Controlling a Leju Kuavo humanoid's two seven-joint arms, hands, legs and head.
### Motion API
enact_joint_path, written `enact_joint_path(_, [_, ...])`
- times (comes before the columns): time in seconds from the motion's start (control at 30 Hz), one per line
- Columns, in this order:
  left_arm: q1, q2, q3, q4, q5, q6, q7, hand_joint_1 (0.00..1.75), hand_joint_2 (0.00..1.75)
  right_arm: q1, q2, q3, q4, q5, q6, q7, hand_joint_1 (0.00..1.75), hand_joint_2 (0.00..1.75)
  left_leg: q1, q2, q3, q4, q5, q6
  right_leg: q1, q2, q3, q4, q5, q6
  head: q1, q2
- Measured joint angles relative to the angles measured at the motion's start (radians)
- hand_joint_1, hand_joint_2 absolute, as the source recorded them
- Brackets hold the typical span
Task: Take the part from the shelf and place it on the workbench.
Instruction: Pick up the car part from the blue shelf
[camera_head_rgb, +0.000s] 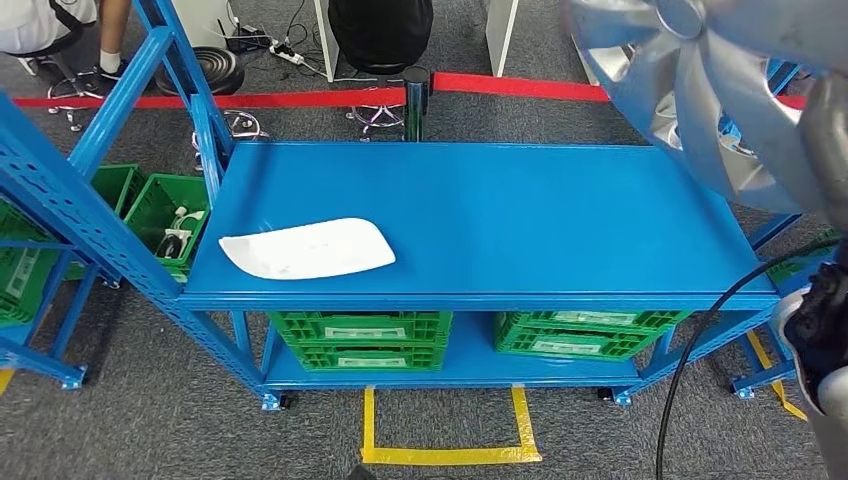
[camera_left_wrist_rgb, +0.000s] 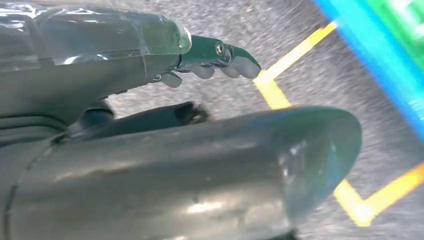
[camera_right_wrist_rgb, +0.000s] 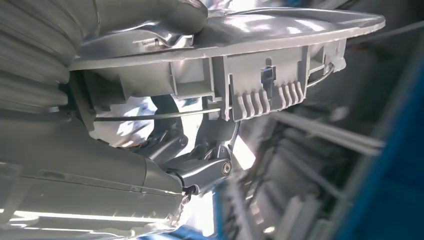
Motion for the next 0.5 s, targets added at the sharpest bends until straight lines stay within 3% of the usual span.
enact_joint_path(0.03, [-0.004, -0.002, 0.008, -0.004, 0.021, 0.001, -0.03, 0.0, 0.0, -0.004, 0.002, 0.003, -0.021, 0.0, 0.006, -0.02, 1.75, 1.75, 0.0, -0.002, 0.0, 0.0, 0.0, 0.0, 0.0, -0.001, 0.0, 0.0, 0.0, 0.0, 0.0, 0.0])
enact_joint_path(0.17, [-0.024, -0.007, 0.048, -0.028, 0.095, -0.03, -0.172, 0.0, 1.75, 0.037, 0.043, 0.057, -0.113, 0.159, 0.033, -0.099, 1.75, 1.75, 0.002, -0.005, -0.001, 0.0, 0.0, 0.0, 0.001, -0.005, 0.001, 0.0, -0.002, -0.001, 0.0, 0.0])
enact_joint_path(0.27, [-0.039, -0.008, 0.072, -0.05, 0.123, -0.062, -0.228, 0.0, 1.75, 0.11, 0.106, 0.134, -0.141, 0.251, -0.002, -0.195, 1.75, 1.75, 0.002, -0.004, -0.001, 0.0, 0.0, -0.001, 0.002, -0.005, 0.001, 0.001, -0.003, -0.003, 0.0, 0.0])
enact_joint_path(0.37, [-0.046, -0.007, 0.09, -0.068, 0.127, -0.072, -0.235, 0.0, 1.75, 0.177, 0.164, 0.206, -0.139, 0.243, -0.048, -0.283, 1.75, 1.75, 0.002, -0.002, -0.001, 0.0, 0.0, -0.001, 0.002, -0.005, 0.001, 0.001, -0.004, -0.003, 0.0, 0.0])
enact_joint_path(0.5, [-0.045, -0.004, 0.103, -0.079, 0.139, -0.084, -0.213, 0.0, 1.75, 0.233, 0.217, 0.273, -0.138, 0.221, -0.058, -0.321, 1.75, 1.75, 0.002, 0.0, -0.001, 0.0, -0.001, -0.001, 0.002, -0.005, 0.001, 0.001, -0.004, -0.003, -0.001, 0.0])
